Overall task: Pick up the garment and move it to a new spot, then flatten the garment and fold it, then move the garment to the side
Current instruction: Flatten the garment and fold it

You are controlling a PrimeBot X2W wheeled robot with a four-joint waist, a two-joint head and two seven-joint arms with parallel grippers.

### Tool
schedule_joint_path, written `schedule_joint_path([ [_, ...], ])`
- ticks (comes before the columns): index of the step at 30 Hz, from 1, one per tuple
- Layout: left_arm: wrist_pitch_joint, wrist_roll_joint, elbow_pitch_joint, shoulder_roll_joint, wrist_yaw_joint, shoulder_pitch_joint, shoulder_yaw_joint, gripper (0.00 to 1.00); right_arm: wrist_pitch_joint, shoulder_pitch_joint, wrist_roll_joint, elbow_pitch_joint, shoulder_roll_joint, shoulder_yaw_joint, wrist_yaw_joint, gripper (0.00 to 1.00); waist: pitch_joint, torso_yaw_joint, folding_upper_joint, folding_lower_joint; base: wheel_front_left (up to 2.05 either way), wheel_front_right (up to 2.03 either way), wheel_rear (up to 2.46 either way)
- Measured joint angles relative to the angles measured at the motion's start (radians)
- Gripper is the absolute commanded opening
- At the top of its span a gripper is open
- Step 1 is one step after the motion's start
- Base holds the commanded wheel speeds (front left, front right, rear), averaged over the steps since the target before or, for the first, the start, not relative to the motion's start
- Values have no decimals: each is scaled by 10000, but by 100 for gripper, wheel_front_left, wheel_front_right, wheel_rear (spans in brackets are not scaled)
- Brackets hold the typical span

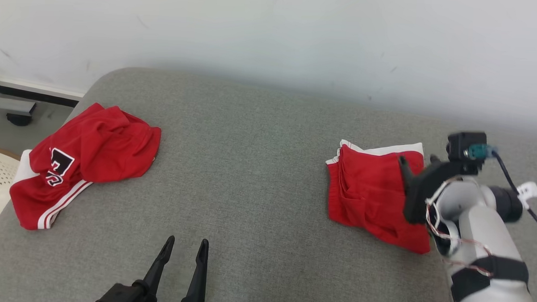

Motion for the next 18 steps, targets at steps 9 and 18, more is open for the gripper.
schedule_joint_path([
  [9,0,-4,29,-79,-17,-112,-102,100,-121,1011,-594,-213,98,579,0,0,229,-12,0,1,0,0,0],
  [18,-31,-27,186,-125,-125,-302,-29,100,-299,941,-397,704,261,1971,0,0,485,239,0,2,0,0,0],
])
